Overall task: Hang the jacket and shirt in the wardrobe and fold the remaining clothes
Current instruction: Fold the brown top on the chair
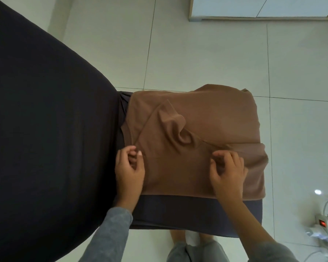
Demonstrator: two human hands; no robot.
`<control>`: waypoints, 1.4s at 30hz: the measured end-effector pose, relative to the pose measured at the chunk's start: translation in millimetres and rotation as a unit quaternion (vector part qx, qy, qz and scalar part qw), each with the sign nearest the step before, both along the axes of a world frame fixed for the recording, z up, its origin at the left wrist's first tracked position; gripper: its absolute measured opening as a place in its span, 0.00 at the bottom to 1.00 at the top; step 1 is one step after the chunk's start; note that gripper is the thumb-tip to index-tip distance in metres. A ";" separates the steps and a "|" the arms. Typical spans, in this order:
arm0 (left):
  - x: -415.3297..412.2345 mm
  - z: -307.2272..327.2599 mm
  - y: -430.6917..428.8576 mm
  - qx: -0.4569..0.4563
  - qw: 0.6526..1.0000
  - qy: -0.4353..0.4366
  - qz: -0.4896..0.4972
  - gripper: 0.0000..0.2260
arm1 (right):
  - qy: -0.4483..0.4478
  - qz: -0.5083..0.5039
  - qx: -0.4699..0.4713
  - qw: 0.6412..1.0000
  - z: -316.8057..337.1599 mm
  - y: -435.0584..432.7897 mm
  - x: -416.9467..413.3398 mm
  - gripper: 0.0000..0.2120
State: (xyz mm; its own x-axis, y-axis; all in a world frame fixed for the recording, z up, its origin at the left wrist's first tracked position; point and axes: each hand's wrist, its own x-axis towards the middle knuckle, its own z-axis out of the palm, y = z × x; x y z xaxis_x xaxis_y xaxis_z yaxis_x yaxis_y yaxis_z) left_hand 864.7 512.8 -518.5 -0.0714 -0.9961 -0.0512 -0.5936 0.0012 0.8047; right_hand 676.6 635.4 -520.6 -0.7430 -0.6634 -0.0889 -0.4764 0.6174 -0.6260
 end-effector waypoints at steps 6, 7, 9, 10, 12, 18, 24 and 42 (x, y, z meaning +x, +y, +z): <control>35.3 -9.9 49.1 0.026 0.978 -0.205 0.004 0.15 | 0.008 0.005 0.066 0.998 -11.3 66.6 22.9 0.16; 37.5 -10.6 51.6 0.028 0.974 -0.225 0.000 0.16 | 0.013 0.024 0.064 0.998 -13.3 72.8 26.3 0.19; 39.9 -11.2 54.3 0.026 0.970 -0.242 -0.015 0.15 | 0.023 0.057 0.041 0.997 -16.2 81.4 30.2 0.20; 40.7 -11.5 54.9 0.027 0.969 -0.243 -0.017 0.14 | 0.025 0.067 0.027 0.997 -17.3 84.5 30.7 0.20; 41.2 -10.6 53.0 0.033 0.971 -0.235 -0.006 0.12 | 0.040 0.079 0.007 0.996 -19.6 87.5 28.4 0.17; 47.1 -8.8 54.2 0.027 0.975 -0.221 -0.001 0.10 | 0.104 0.084 0.003 0.991 -20.1 83.9 21.7 0.14; 46.5 -5.7 55.8 0.038 0.976 -0.213 0.017 0.13 | 0.072 0.060 0.004 0.996 -18.6 96.0 35.0 0.14; -65.4 2.1 -83.3 0.157 0.981 -0.038 -0.105 0.26 | -0.200 0.153 0.058 0.966 15.4 -97.2 -11.0 0.33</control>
State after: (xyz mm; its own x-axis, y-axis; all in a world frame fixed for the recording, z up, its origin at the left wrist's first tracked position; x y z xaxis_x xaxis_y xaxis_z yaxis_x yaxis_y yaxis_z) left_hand 799.4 429.4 -516.4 -0.2571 -0.8946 -0.3655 -0.6647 -0.1108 0.7388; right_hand 665.6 538.2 -505.2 -0.4045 -0.8150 -0.4150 -0.3823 0.5629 -0.7328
